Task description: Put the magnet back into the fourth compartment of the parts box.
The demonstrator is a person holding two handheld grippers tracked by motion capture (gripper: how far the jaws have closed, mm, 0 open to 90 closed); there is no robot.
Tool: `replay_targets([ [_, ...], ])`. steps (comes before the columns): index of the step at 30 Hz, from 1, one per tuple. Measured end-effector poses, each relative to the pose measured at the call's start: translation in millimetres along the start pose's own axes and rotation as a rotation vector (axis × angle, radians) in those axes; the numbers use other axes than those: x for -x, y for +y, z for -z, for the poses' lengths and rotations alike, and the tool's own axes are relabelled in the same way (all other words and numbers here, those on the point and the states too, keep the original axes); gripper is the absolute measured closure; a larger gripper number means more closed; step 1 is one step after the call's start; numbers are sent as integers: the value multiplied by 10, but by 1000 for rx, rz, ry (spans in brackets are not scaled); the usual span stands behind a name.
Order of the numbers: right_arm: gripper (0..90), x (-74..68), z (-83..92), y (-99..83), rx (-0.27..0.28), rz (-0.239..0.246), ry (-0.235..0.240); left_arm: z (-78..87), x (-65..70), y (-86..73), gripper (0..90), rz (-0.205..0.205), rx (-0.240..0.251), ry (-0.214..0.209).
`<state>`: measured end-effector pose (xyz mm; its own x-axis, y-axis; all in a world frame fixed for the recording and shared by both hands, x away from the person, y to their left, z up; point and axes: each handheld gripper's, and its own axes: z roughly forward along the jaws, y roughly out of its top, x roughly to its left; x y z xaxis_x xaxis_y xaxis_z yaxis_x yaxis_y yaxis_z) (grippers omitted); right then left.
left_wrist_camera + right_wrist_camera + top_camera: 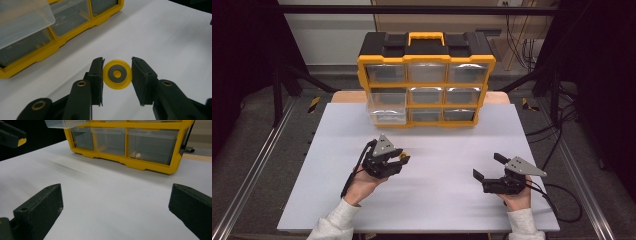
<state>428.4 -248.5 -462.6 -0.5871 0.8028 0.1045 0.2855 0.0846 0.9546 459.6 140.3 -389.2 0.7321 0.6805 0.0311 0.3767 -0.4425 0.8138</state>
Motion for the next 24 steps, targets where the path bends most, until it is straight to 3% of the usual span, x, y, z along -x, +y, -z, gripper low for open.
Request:
replay_targets([
  [11, 0, -1, -8, -3, 1, 0, 2, 144, -138, 125, 625, 7, 37, 22],
  [24, 0, -3, -14, -6, 0, -1, 3, 369, -333, 401, 625, -7, 75, 67],
])
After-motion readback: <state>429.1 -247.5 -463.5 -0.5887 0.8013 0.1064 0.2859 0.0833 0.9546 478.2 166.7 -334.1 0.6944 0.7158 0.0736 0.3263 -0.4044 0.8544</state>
